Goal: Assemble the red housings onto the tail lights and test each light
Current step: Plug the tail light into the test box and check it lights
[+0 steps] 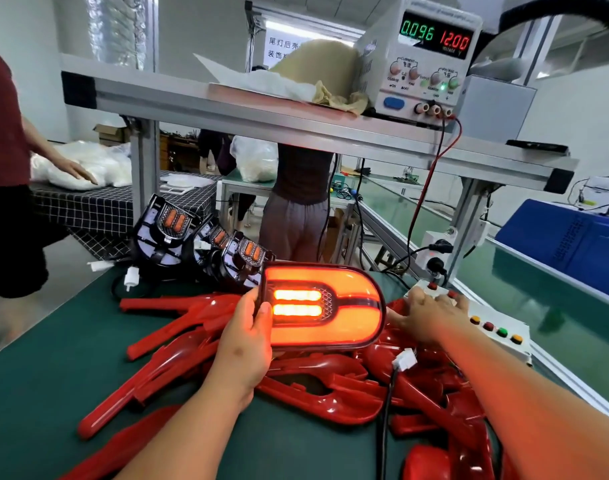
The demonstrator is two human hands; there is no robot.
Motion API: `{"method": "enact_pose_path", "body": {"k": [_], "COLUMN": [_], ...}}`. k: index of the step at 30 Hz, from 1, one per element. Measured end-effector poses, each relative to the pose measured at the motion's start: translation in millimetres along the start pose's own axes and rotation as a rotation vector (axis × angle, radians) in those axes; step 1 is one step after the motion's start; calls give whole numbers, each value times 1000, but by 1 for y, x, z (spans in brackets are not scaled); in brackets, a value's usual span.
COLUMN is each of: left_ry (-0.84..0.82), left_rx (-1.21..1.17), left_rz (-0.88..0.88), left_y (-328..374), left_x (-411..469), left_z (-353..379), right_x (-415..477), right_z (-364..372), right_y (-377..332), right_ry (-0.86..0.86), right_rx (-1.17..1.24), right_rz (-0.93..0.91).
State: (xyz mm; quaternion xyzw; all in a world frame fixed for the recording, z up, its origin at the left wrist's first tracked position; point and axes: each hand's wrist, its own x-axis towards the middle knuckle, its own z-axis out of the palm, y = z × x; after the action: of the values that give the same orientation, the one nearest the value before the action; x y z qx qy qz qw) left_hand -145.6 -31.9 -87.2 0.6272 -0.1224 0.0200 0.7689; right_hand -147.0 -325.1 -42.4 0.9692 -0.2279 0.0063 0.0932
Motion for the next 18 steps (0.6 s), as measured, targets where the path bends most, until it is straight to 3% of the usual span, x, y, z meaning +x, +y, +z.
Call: {"method": "enact_pose_path", "body": {"k": [18], "left_ry": [-9], "left_rx": [31], "left_rz": [-1], "left_y": [4], "left_x": [-3], "left_z": [0], "right_x": [2], "right_z": [2], "right_y": [-1], "right_ry": [11], "right_rx": [-5], "right_rz": [-14]}}
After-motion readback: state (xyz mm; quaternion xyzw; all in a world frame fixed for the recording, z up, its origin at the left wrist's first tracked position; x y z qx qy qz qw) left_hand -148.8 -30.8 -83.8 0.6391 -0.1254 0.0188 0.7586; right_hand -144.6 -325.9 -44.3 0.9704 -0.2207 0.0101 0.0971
